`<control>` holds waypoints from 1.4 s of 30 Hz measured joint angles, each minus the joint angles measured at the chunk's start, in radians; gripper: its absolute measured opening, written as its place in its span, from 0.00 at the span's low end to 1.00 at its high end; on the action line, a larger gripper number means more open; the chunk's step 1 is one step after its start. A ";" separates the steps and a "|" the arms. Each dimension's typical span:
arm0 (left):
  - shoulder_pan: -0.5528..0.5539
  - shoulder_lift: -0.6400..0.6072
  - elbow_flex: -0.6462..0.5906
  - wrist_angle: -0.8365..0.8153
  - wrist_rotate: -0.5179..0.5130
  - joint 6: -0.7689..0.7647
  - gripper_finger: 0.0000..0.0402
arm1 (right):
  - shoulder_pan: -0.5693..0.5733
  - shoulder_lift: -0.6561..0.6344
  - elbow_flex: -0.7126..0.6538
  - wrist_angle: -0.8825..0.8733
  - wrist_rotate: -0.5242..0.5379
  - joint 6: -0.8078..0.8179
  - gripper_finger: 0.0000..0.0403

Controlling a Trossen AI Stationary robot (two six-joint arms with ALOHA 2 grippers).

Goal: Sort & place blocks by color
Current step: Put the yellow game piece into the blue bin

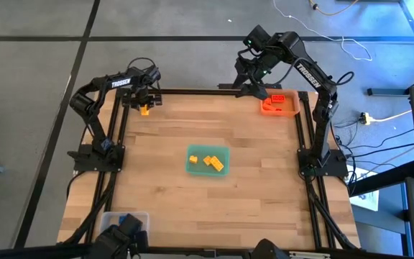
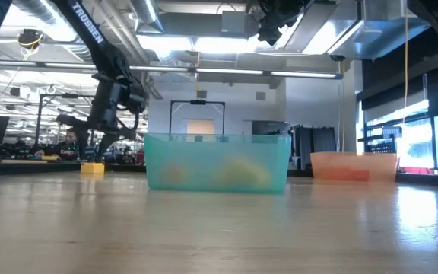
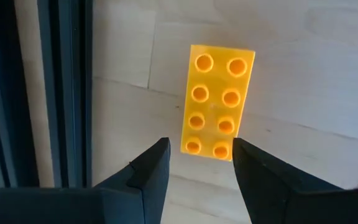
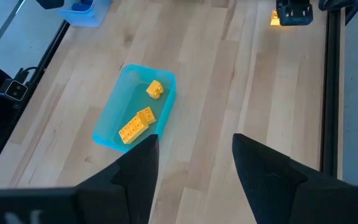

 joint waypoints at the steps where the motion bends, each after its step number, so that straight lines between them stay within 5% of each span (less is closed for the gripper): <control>1: 0.002 0.004 0.000 0.003 0.000 0.000 0.41 | 0.000 0.000 0.000 0.000 0.000 0.000 0.51; 25: 0.055 0.014 0.000 0.043 0.211 0.189 0.41 | 0.000 0.000 0.000 0.000 0.000 0.000 0.51; 42: -0.065 0.014 0.000 0.042 0.233 0.471 0.41 | 0.000 0.000 0.000 0.011 0.000 -0.017 0.51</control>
